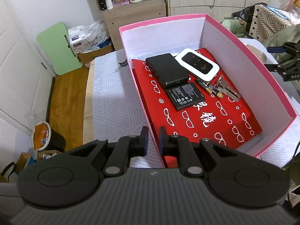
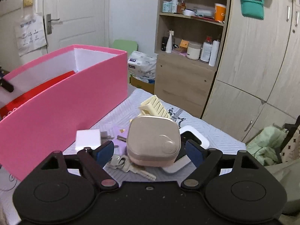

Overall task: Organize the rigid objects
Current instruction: 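Reach the right gripper to the rose-gold rounded case and grasp it, then carry the rose-gold case with the right gripper into the box and release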

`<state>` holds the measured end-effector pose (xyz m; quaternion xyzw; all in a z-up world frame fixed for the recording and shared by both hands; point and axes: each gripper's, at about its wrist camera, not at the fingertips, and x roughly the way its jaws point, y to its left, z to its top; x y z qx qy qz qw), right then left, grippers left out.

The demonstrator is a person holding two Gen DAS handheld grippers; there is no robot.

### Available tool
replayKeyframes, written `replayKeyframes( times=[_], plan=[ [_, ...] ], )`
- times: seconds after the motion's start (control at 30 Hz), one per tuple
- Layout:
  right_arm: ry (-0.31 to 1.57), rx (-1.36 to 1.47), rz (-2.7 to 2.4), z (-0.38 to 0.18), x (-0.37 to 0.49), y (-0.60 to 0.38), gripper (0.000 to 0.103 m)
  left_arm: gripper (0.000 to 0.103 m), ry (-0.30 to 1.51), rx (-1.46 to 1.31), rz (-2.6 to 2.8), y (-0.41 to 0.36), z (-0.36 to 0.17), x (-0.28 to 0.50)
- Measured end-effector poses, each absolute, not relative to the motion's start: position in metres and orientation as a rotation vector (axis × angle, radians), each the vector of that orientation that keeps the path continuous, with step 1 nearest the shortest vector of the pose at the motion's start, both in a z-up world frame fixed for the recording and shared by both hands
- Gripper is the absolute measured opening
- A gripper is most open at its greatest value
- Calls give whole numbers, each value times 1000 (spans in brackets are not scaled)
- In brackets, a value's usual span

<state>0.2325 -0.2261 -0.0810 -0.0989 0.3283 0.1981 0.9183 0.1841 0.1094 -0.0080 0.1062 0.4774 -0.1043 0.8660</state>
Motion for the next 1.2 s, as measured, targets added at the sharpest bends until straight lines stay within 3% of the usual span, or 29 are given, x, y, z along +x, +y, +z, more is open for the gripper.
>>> replayKeyframes(
  times=[0.33, 0.4, 0.43, 0.7, 1.2],
  plan=[
    [707, -143, 407, -107, 261, -228, 86, 10, 1031, 220, -226, 109, -7, 189],
    [702, -153, 391, -111, 262, -225, 84, 10, 1029, 219, -225, 110, -6, 189],
    [698, -145, 391, -112, 262, -225, 78, 10, 1029, 220, -226, 110, -7, 189],
    [708, -75, 352, -105, 254, -230, 78, 10, 1061, 219, -233, 109, -9, 192],
    [596, 45, 439, -25, 198, -198, 78, 10, 1062, 231, -238, 108, -8, 188]
  ],
)
